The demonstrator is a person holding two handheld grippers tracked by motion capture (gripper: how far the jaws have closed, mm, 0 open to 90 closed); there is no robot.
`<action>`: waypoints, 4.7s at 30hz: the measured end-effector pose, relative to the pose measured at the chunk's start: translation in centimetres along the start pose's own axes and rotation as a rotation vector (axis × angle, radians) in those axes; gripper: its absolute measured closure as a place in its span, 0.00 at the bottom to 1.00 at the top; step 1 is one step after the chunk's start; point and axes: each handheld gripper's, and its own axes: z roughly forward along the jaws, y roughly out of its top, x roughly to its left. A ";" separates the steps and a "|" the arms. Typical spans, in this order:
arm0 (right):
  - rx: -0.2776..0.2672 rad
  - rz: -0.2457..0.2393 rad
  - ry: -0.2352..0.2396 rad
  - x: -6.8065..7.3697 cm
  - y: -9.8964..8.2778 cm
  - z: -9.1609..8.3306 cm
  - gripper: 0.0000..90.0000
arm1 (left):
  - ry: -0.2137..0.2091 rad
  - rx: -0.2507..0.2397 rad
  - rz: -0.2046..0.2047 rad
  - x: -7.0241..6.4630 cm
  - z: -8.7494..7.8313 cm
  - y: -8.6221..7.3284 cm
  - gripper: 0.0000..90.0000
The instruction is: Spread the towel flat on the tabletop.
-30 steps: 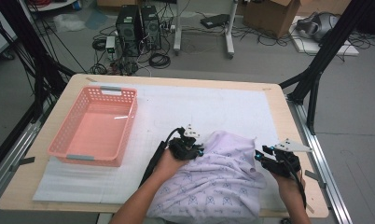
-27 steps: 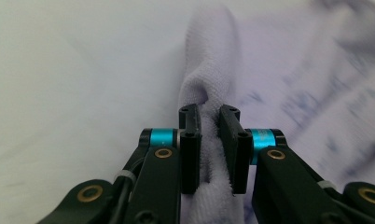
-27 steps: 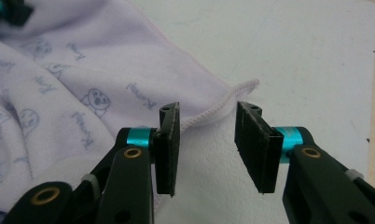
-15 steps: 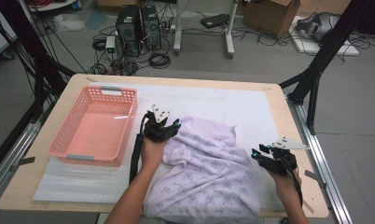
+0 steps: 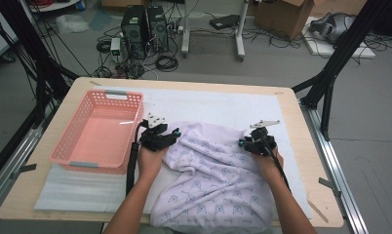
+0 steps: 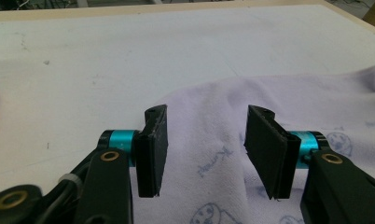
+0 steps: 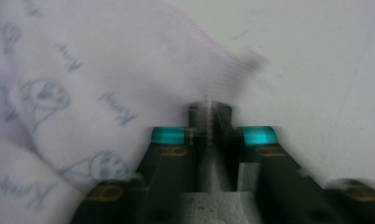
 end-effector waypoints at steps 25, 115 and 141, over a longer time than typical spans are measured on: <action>-0.136 0.101 -0.161 -4.8 -1.6 -7.0 0.67 | -0.070 0.097 -0.155 0.5 7.5 1.0 0.49; -0.198 0.123 -0.071 -0.6 -7.8 -8.7 0.61 | -0.152 0.154 0.006 -1.0 -4.6 -5.1 0.62; -0.070 0.067 0.027 2.8 -11.9 -10.2 0.62 | 0.069 0.141 0.003 0.2 -6.1 -6.3 0.97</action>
